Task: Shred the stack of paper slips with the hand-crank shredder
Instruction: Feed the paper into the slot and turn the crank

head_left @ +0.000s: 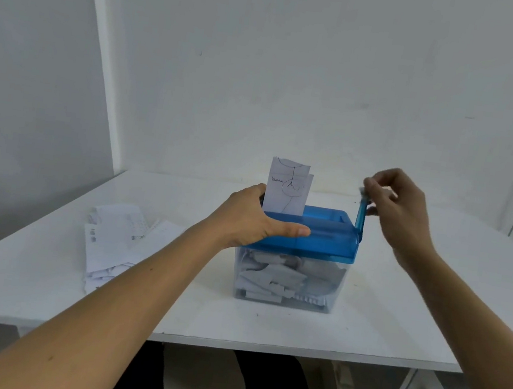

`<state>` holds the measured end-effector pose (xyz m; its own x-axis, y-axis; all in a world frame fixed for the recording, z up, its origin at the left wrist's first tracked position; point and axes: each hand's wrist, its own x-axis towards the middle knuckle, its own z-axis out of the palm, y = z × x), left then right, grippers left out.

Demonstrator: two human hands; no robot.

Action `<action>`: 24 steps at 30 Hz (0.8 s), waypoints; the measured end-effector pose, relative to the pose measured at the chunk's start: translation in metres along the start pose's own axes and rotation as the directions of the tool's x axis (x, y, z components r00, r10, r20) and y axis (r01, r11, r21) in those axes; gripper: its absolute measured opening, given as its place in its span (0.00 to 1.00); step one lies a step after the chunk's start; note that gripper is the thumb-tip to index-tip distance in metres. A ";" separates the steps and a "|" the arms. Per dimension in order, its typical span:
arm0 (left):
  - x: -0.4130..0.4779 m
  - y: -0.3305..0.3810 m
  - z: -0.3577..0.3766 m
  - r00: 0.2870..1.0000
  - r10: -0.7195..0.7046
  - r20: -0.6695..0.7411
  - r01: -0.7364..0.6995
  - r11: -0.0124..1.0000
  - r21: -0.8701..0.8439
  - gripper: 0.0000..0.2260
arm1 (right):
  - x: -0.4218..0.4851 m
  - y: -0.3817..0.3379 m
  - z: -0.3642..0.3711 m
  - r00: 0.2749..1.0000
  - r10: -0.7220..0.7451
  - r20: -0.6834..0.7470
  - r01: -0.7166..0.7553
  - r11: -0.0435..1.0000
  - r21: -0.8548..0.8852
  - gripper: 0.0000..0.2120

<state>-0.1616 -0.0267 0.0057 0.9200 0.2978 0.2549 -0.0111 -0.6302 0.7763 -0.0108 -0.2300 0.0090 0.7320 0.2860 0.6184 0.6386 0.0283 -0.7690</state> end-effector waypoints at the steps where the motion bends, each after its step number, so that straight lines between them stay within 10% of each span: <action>1: 0.000 0.000 0.000 1.000 0.002 -0.004 -0.002 1.000 0.004 0.40 | 0.002 0.006 0.005 0.998 0.057 -0.014 -0.056 0.998 0.038 0.07; 8: -0.001 0.001 0.003 1.000 0.008 -0.020 -0.008 1.000 0.024 0.44 | -0.006 0.038 0.021 0.988 0.139 -0.062 -0.144 0.986 -0.083 0.13; 24: 0.000 -0.001 0.004 0.997 -0.051 -0.059 0.060 0.984 0.169 0.47 | -0.091 0.047 -0.019 0.883 0.196 0.427 -0.035 0.934 -0.356 0.05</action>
<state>-0.1597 -0.0290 0.0031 0.8944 0.3715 0.2490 0.1106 -0.7233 0.6816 -0.0429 -0.2729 -0.0802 0.6702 0.6666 0.3264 0.6550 -0.3244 -0.6824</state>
